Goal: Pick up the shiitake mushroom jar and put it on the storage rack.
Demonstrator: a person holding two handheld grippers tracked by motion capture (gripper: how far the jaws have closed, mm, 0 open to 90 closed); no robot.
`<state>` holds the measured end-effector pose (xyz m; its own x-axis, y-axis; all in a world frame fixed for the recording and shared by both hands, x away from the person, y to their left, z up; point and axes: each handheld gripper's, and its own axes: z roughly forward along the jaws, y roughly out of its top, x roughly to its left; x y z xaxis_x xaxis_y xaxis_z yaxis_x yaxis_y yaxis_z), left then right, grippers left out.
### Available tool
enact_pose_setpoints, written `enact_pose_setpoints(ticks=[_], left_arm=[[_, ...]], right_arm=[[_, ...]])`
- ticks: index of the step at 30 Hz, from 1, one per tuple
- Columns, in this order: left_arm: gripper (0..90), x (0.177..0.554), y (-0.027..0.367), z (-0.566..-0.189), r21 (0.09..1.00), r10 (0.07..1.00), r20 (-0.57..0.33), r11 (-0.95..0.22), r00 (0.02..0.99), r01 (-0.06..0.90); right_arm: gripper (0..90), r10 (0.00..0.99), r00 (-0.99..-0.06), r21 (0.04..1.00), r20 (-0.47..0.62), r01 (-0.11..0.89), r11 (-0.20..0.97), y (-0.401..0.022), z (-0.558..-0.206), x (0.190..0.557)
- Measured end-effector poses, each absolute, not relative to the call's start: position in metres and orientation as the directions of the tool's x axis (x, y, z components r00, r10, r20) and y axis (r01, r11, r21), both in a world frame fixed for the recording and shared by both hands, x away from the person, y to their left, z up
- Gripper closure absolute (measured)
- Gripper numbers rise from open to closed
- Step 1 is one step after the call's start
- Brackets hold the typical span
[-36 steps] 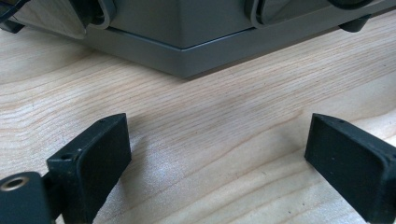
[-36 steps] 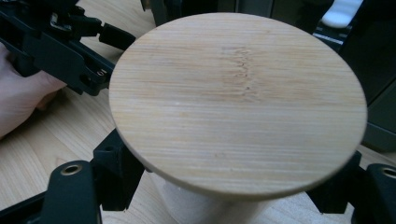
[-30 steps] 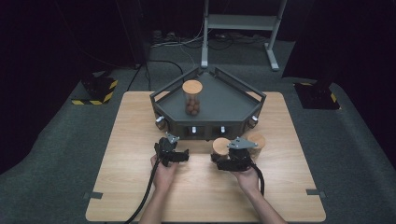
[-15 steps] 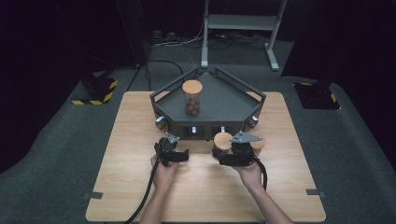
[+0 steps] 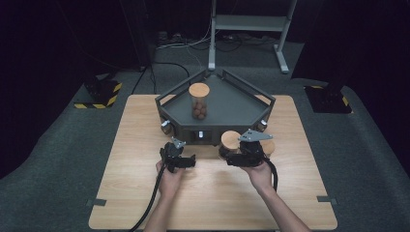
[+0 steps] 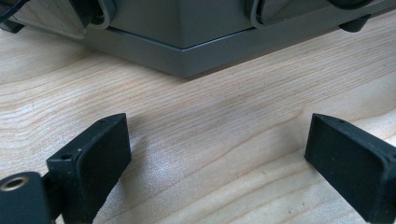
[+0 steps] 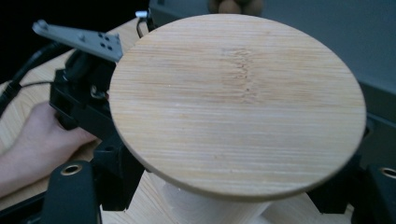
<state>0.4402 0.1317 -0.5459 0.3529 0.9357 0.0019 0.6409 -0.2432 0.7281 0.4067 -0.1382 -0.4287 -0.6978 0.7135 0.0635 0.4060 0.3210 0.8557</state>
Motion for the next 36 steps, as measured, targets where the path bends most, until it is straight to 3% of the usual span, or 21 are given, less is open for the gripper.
enact_pose_setpoints(ticks=[36], left_arm=[[6.9, 0.44, 0.132, -0.546, 0.728, 0.936, 0.003, -0.244, 0.352, 0.641]], right_arm=[[25.6, 0.749, -0.66, 0.854, 0.05, 0.418, 0.311, -0.128, -0.387, 0.441]])
